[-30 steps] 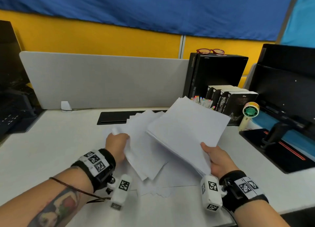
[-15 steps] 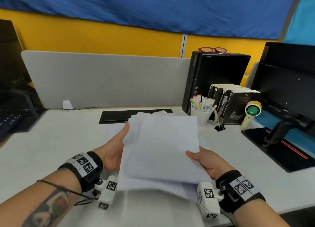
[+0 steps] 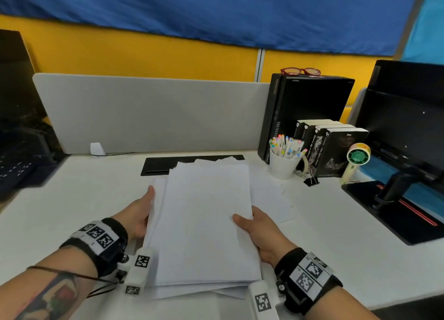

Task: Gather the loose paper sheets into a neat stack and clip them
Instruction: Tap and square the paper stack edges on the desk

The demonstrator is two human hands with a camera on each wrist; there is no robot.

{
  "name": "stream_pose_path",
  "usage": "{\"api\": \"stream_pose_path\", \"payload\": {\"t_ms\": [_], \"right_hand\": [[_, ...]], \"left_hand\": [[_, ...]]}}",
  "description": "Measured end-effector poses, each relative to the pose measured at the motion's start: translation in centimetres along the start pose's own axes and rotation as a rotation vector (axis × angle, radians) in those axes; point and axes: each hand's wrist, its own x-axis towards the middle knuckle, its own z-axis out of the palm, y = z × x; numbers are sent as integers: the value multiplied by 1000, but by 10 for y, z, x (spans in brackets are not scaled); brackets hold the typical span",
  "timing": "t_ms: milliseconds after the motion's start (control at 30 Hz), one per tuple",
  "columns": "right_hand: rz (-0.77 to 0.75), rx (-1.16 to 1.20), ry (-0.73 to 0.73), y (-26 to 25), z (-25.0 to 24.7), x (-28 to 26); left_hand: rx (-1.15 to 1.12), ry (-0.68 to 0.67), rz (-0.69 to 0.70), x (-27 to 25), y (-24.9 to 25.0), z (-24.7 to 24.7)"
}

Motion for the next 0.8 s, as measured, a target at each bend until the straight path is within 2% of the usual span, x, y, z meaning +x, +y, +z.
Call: {"api": "stream_pose_path", "payload": {"t_ms": [67, 133, 233, 300, 367, 467, 633, 700, 800], "right_hand": [[23, -31, 30, 8, 10, 3], [13, -112, 47, 11, 20, 4], [26, -246, -50, 0, 32, 4], [64, -391, -77, -17, 34, 8], [88, -507, 78, -30, 21, 27], [118, -474, 389, -35, -16, 60], [310, -475, 681, -40, -64, 73], [318, -390, 720, -44, -72, 75], [248, -87, 622, -41, -74, 84]], "left_hand": [[123, 44, -4, 13, -4, -13], [254, -24, -12, 12, -6, -20], [367, -173, 32, -15, -5, -18], [374, -149, 75, -16, -4, -28], [384, 0, 136, -14, -2, -39], [344, 172, 184, -12, -5, -58], [252, 203, 204, -17, -11, -78], [242, 185, 224, -19, -14, -79], [231, 171, 242, -23, -15, -77]]}}
